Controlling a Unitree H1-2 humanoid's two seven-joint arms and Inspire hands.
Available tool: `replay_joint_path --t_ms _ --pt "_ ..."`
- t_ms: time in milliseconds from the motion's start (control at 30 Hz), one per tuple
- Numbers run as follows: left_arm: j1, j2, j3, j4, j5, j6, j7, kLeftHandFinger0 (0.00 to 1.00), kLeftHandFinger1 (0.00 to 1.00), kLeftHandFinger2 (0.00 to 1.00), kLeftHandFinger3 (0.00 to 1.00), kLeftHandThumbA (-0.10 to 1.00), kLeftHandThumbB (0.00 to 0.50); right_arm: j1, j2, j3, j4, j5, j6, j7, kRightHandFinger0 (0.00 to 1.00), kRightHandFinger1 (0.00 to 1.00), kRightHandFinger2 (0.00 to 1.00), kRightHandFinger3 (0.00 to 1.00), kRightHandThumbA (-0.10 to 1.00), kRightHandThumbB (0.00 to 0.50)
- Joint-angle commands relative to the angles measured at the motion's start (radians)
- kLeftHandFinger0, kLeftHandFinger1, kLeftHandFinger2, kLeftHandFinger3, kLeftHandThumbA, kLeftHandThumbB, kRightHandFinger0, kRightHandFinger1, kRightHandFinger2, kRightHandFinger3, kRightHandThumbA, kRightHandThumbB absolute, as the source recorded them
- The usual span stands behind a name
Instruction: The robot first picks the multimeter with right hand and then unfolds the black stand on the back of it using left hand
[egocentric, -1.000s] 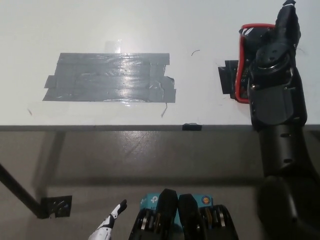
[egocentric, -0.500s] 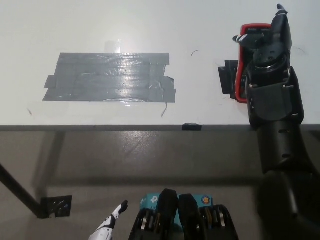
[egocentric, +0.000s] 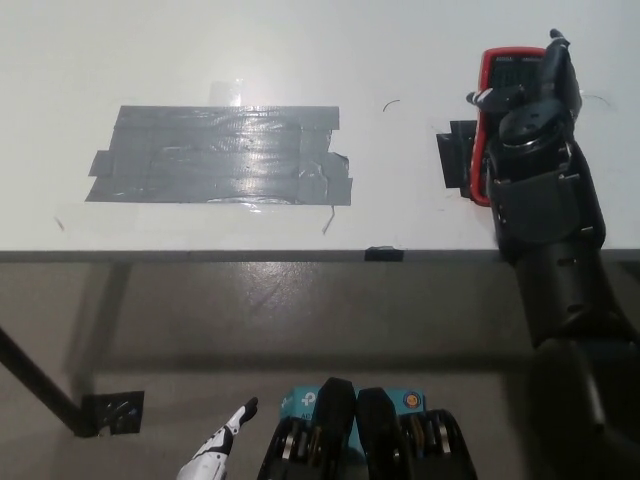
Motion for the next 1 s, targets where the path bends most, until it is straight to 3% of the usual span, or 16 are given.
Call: replay_joint_path --t_ms 0,133,367,433,600,633,700,733,767,800,833,867,967 --pt "0.003 0.01 -0.003 -0.031 0.015 -0.032 0.037 1.0 1.0 1.0 1.0 0.67 0.088 -0.073 -0.029 0.041 0.016 0.006 0.004 -0.042 1.0 1.0 1.0 1.0 1.0 0.424" --pt "0.005 0.01 -0.003 -0.031 0.016 -0.034 0.037 1.0 1.0 1.0 1.0 0.67 0.087 -0.085 -0.037 0.064 0.088 0.005 0.004 -0.067 1.0 1.0 1.0 1.0 1.0 0.459" --pt "-0.008 0.014 -0.005 -0.026 0.026 -0.038 0.039 1.0 1.0 1.0 1.0 0.69 0.088 -0.075 -0.023 0.037 0.095 0.082 0.004 -0.093 1.0 1.0 1.0 1.0 1.0 0.447" --pt "-0.007 0.015 -0.005 -0.031 0.025 -0.032 0.033 1.0 1.0 1.0 1.0 0.69 0.088 -0.067 -0.014 0.019 0.088 0.133 0.004 -0.109 1.0 1.0 1.0 1.0 0.97 0.453" --pt "-0.011 0.016 -0.006 -0.035 0.03 -0.027 0.029 1.0 1.0 1.0 1.0 0.7 0.089 -0.055 -0.016 -0.052 0.165 0.282 -0.034 -0.089 1.0 1.0 1.0 1.0 0.8 0.403" --pt "-0.01 0.016 -0.007 -0.043 0.03 -0.017 0.022 1.0 1.0 1.0 1.0 0.7 0.09 -0.053 -0.008 -0.113 0.192 0.341 -0.06 -0.137 1.0 1.0 1.0 1.0 0.57 0.395" --pt "-0.018 0.015 -0.008 -0.04 0.034 -0.02 0.024 1.0 1.0 1.0 1.0 0.71 0.089 -0.038 -0.007 -0.105 0.205 0.336 -0.071 -0.155 0.81 0.97 1.0 1.0 0.26 0.258" --pt "-0.019 0.015 -0.007 -0.041 0.032 -0.019 0.022 1.0 1.0 1.0 1.0 0.71 0.089 -0.03 0.001 -0.112 0.202 0.345 -0.077 -0.178 0.76 0.91 0.93 1.0 0.16 0.267" --pt "-0.018 0.014 -0.007 -0.043 0.032 -0.019 0.023 1.0 1.0 1.0 1.0 0.71 0.091 -0.02 0.011 -0.109 0.195 0.342 -0.082 -0.211 0.66 0.73 0.76 1.0 -0.01 0.238" --pt "-0.019 0.012 -0.007 -0.045 0.035 -0.016 0.024 1.0 1.0 1.0 1.0 0.71 0.097 -0.016 0.012 -0.1 0.217 0.337 -0.103 -0.241 0.76 0.73 0.74 1.0 -0.1 0.235" --pt "-0.021 0.013 -0.007 -0.045 0.037 -0.016 0.024 1.0 1.0 1.0 1.0 0.73 0.1 -0.021 0.012 -0.097 0.238 0.341 -0.111 -0.27 0.74 0.71 0.7 1.0 -0.1 0.232" --pt "-0.022 0.013 -0.007 -0.046 0.031 -0.012 0.019 1.0 1.0 1.0 1.0 0.73 0.101 -0.021 0.011 -0.084 0.253 0.337 -0.119 -0.284 0.84 0.81 0.76 1.0 -0.1 0.219" --pt "-0.028 0.014 -0.006 -0.045 0.029 -0.014 0.019 1.0 1.0 1.0 1.0 0.73 0.1 -0.028 0.002 -0.067 0.285 0.349 -0.146 -0.3 0.26 0.26 0.37 1.0 -0.1 0.21"
